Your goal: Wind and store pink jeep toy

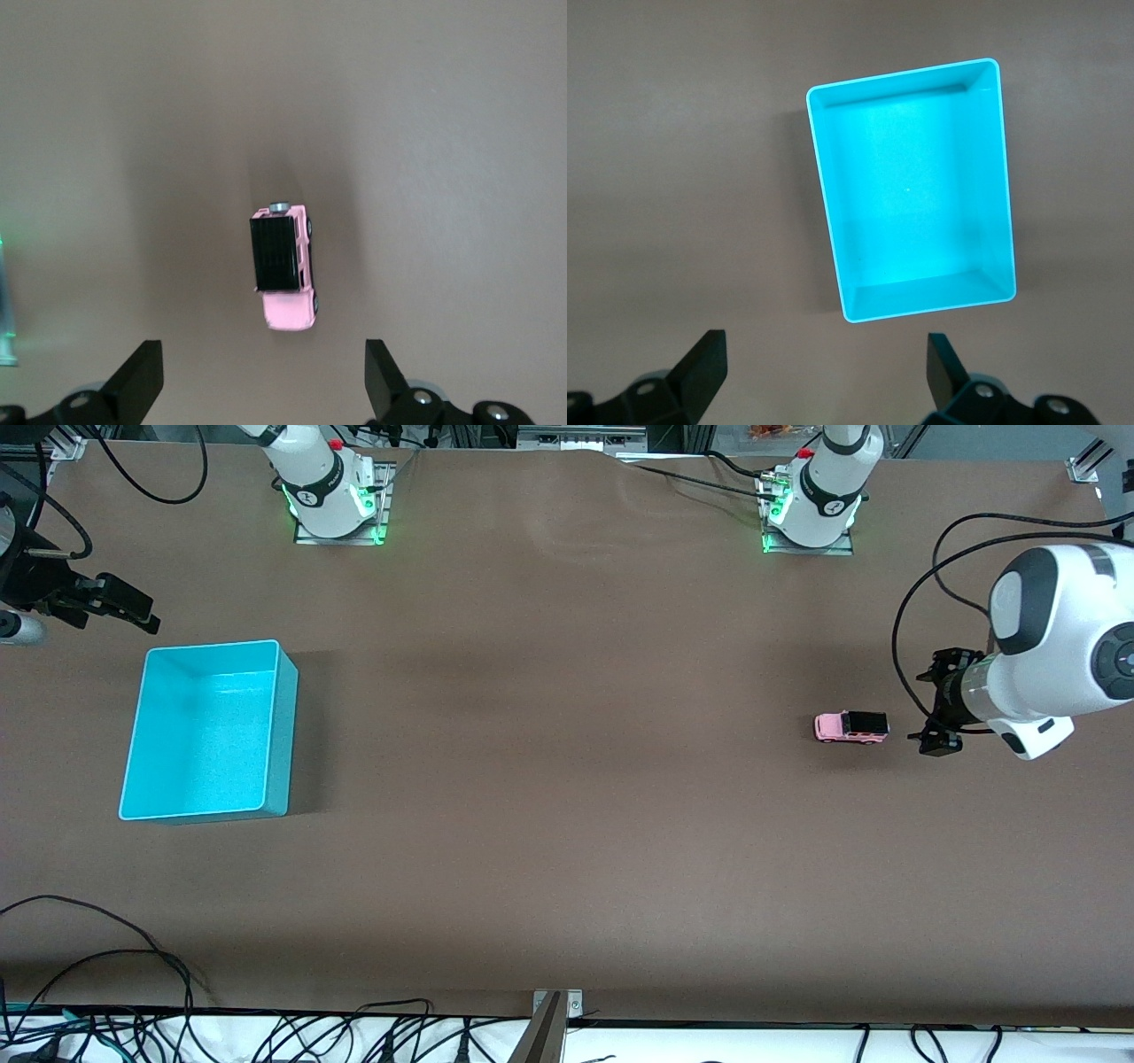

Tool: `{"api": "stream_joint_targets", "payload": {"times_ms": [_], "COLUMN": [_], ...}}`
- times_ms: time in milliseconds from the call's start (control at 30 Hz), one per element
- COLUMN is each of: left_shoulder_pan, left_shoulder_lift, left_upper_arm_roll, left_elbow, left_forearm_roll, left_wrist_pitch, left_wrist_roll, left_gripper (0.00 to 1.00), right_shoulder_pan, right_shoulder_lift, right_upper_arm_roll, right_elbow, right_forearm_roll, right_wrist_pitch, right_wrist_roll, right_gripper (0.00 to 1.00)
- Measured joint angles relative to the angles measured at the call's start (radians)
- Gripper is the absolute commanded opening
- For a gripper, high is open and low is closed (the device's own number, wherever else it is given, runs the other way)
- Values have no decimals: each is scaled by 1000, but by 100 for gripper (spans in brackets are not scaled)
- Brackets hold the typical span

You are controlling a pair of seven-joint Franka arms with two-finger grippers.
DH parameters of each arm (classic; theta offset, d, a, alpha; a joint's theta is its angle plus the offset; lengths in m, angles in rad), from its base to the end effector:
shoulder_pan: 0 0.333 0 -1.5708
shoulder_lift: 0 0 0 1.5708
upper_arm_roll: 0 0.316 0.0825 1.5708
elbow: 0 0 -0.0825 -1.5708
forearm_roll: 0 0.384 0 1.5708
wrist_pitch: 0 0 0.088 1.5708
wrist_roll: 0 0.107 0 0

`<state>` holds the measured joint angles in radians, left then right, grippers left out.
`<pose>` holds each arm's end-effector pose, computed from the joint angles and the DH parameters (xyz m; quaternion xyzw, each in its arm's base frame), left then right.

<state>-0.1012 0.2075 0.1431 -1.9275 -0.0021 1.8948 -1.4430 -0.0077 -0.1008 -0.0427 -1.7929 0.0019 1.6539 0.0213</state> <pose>0.5740 0.0212 0.3659 -0.7311 -0.6718 0.0819 0.0871 0.5246 -0.0272 0.5808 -0.9992 0.0358 0.0191 0.0034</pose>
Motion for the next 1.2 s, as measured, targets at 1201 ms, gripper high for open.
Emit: {"api": "stream_joint_targets", "payload": {"times_ms": [1201], "left_shoulder_pan": [32], "left_shoulder_lift": [83], "left_upper_arm_roll": [-26], "left_elbow": [-334], "left_forearm_roll": [0], "left_wrist_pitch": [536], "left_wrist_roll": [-119], "left_gripper": [100], "right_shoulder_pan": [0], "right_shoulder_lift": [0], "right_upper_arm_roll": [0], "right_elbow": [0], "right_forearm_roll": [0], "right_wrist_pitch": [0], "right_wrist_roll": [0], "right_gripper": [100]}}
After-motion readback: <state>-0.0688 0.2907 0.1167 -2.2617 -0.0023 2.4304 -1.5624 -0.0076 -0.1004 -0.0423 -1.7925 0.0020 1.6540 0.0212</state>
